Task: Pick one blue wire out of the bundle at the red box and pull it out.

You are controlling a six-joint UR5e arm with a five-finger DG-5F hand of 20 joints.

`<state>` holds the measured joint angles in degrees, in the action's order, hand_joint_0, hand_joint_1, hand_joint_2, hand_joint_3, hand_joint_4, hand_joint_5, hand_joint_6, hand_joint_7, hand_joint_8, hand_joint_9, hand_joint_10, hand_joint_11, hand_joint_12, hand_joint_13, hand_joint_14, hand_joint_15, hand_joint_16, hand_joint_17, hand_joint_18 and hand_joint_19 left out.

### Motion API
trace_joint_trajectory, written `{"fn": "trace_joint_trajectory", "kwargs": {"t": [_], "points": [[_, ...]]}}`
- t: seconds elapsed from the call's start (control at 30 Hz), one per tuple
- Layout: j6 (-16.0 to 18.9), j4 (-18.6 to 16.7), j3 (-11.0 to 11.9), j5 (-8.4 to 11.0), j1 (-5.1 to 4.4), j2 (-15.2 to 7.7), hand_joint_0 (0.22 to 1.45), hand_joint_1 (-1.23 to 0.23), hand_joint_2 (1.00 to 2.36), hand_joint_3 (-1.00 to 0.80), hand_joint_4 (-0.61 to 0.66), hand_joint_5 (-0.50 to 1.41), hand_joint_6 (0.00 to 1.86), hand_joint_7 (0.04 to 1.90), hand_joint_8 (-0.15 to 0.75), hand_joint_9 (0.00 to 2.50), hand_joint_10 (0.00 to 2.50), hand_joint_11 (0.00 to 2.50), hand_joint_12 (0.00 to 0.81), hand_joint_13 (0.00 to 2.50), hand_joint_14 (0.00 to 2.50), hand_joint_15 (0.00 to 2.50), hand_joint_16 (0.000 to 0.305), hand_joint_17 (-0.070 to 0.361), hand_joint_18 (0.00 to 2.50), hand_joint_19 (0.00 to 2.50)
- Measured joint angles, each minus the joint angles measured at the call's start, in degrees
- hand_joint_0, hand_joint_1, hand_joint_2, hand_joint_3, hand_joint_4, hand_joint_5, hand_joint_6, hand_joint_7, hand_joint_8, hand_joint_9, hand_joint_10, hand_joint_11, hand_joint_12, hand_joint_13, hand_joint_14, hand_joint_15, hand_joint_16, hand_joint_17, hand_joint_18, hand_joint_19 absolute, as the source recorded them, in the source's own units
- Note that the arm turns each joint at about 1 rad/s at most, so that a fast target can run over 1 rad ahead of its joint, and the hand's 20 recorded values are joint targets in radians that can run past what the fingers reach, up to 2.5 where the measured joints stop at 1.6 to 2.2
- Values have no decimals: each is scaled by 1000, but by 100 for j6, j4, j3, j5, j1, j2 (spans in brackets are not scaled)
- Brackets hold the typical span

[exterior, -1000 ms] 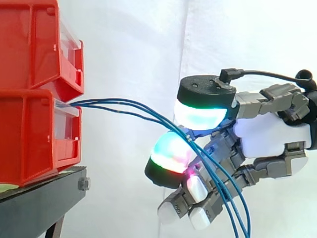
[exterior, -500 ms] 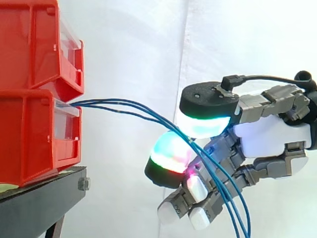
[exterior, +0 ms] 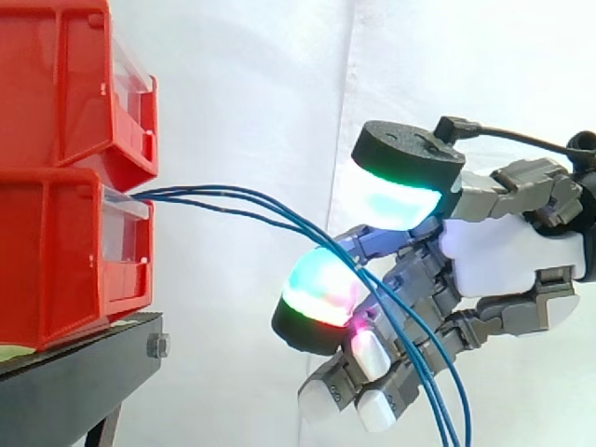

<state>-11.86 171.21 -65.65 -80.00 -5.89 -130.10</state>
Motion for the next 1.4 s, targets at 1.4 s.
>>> {"fn": "trace_joint_trajectory", "kwargs": {"t": [1.4], "points": [[149,148,88,-8,0,18,622,-743,1017,-269,194,-203,919,1013,382,858,16,627,455,632,10,263,63,141,684,395]]}}
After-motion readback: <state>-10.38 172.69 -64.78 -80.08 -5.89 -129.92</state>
